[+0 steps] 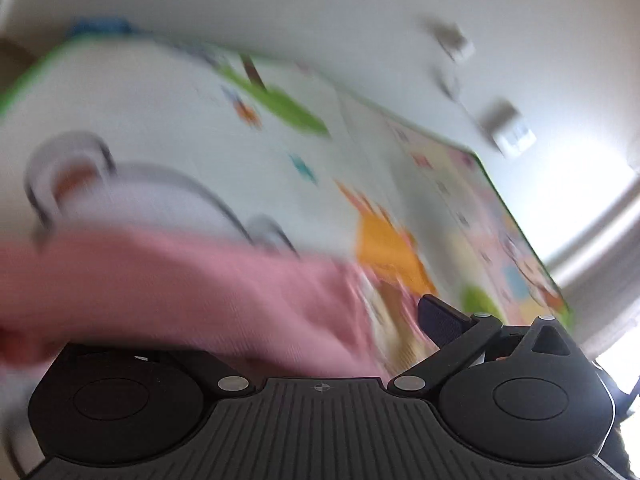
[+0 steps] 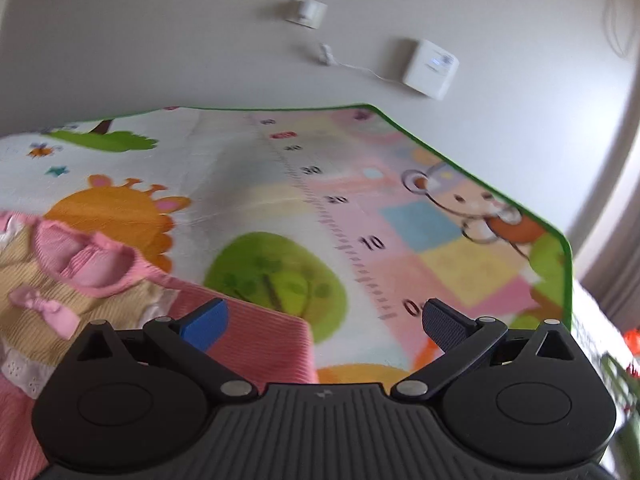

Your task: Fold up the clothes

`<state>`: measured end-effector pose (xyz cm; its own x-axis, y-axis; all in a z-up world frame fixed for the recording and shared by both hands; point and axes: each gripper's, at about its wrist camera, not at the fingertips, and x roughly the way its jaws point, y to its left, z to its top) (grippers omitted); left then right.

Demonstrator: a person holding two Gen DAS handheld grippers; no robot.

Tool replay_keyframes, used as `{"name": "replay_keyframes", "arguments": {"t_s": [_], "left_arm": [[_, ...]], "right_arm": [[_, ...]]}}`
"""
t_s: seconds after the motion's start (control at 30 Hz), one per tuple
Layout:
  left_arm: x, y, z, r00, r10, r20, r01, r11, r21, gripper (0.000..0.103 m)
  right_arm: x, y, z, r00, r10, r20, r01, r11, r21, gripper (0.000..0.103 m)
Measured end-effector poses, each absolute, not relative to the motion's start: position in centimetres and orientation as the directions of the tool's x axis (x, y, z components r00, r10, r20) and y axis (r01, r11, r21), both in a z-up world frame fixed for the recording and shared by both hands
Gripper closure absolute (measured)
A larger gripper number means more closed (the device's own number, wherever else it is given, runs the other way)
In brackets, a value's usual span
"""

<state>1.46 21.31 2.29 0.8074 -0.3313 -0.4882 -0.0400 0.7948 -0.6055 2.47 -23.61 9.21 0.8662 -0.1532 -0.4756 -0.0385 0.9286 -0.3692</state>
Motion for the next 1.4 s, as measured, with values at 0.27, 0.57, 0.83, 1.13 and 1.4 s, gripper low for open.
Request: {"name": "replay_keyframes", "arguments": {"t_s": [0.27,0.57,0.83,1.13,1.4], "left_arm": [[-0.4,21.6,6.4,0.903,-0.136,-0.409,-0.040,0.918,-0.393,0.000],[0.0,17.7,9.9,0.808,-0.336,-0.484,0.215,0.933,-0.288,0.000],[6.0,9.4,7.2,0.613,-0.331,-0.718,0.392,0.916,-0.089,0.000],[10.5,8.1,3.4,0.636,-0.088,-0.766,0.392,0.892,0.223,0.000],[14.0,7.6,2.9,0.708,0.017,-0.706,0.307,0.892,0.330,0.000]], "right_arm": [[1.6,-25.3,9.3,0.869,-0.207,-0.449,0.002,0.909,-0.416,0.000],[2.4,-25.1,9.2,0.851,-0.216,-0.478,-0.028,0.891,-0.453,0.000],[6.4,-20.3,5.9,0.797,-0.084,-0.598,-0.272,0.835,-0.478,0.000],[10.1,-16.3,2.4,0.747,-0.045,-0.664,-0.459,0.687,-0.563,0.000],[14.3,-16.1,0.5,0.857,-0.153,-0.493,-0.296,0.637,-0.712,0.000]]}}
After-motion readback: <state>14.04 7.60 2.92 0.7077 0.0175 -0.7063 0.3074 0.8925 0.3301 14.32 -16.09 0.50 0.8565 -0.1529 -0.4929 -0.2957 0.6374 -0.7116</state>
